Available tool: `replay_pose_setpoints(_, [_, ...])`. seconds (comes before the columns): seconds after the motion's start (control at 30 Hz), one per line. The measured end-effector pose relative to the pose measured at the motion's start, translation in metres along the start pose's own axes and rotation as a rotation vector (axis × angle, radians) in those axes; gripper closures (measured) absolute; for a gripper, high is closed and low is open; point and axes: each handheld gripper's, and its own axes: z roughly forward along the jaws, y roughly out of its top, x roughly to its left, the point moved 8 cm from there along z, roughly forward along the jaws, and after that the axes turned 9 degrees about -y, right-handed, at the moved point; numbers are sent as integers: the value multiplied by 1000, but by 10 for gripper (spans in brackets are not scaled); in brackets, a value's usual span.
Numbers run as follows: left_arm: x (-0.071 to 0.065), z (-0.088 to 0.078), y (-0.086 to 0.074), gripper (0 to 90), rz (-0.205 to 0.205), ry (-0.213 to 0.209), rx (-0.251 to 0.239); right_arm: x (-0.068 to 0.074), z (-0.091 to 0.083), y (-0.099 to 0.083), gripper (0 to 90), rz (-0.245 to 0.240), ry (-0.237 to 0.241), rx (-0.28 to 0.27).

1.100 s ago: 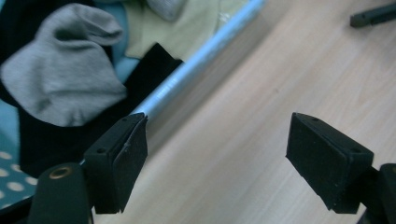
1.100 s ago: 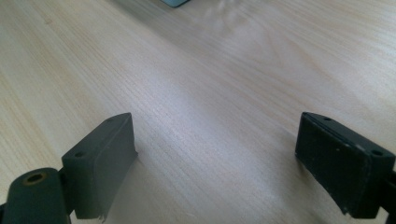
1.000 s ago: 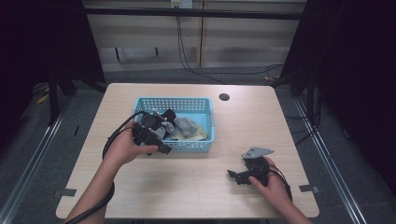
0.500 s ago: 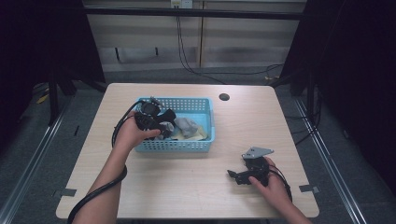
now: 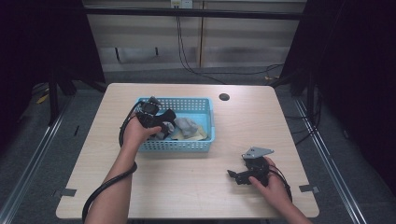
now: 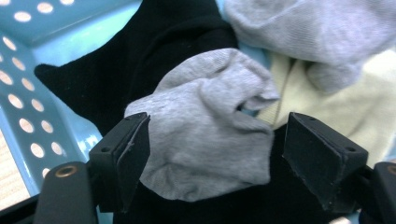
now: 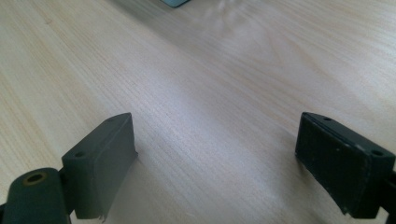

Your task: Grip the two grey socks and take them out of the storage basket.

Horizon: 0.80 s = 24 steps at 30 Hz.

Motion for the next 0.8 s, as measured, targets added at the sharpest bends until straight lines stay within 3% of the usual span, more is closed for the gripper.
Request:
replay_pose_setpoints(0.13, [3,6,-3,281,-57,-12,-3,0,0,0,115,-1,0,-2])
replay_pose_setpoints(0.17, [3,8,-6,417,-56,-23,18,0,0,0,115,-1,0,-1])
replay_pose_setpoints(0.23, [3,7,-8,557,-64,-24,45,0,0,0,115,-1,0,-1])
replay_pose_setpoints(0.4, [3,3,-10,785,-67,-18,65,0,0,0,115,-1,0,-2])
replay_pose_setpoints(0.57, [2,-10,-7,826,-48,-29,58,0,0,0,115,-1,-1,0])
replay_pose_setpoints(0.8, [-10,-32,4,830,-12,-60,12,0,0,0,115,2,-1,-3])
